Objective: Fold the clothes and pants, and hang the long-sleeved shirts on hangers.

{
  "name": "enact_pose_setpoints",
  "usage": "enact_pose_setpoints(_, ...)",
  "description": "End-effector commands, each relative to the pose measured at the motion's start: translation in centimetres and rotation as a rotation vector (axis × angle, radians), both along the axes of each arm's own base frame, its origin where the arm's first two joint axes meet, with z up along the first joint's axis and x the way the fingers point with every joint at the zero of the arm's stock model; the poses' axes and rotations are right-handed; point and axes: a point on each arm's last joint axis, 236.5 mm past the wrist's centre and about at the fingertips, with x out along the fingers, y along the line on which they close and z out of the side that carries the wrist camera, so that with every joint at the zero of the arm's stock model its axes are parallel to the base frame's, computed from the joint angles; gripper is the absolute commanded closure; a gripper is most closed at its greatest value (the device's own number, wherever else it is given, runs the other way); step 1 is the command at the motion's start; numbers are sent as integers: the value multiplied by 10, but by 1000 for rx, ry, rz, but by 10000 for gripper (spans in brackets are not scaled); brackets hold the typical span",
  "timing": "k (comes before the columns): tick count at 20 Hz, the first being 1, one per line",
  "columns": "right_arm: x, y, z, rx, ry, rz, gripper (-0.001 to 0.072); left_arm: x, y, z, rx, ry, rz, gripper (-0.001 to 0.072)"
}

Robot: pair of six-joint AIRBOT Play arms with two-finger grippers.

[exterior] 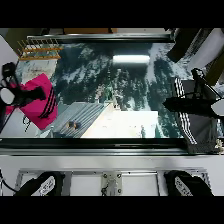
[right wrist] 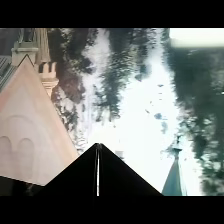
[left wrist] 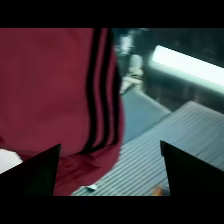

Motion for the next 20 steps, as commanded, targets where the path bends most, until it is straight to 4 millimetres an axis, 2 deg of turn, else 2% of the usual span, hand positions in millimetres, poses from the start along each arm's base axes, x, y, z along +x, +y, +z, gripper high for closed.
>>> enact_pose_setpoints(1, 0, 0, 0, 0, -1, 1, 680, -22, 81, -45, -75, 62, 230, 2)
enact_pose_setpoints(4, 0, 0, 0, 0, -1, 1, 680, -12, 87, -87, -188, 78, 288, 1)
enact_pose_setpoints(8, 0, 0, 0, 0, -1, 1, 680, -5, 69, -128, -236, 150, 263, 2)
enact_pose_setpoints(9, 0, 0, 0, 0, -1, 1, 679, -3, 61, -131, -239, 163, 246, 90)
enact_pose_setpoints(11, 0, 0, 0, 0, 0, 1, 680, 5, 42, -124, -233, 158, 197, 606)
enact_pose_setpoints(12, 0, 0, 0, 0, 0, 1, 680, 10, 28, -114, -230, 143, 163, 702)
enact_pose_setpoints(14, 0, 0, 0, 0, -1, 1, 680, 24, -21, -83, -266, 87, 70, 702)
enact_pose_setpoints(15, 0, 0, 0, 0, -1, 1, 680, 28, -58, -65, -298, 61, -5, 702)
enact_pose_setpoints(17, 0, 0, 0, 0, 0, 1, 680, 29, -143, -29, -375, 10, -166, 702)
enact_pose_setpoints(20, 0, 0, 0, 0, -1, 1, 680, 17, -274, 15, -446, -102, -430, 702)
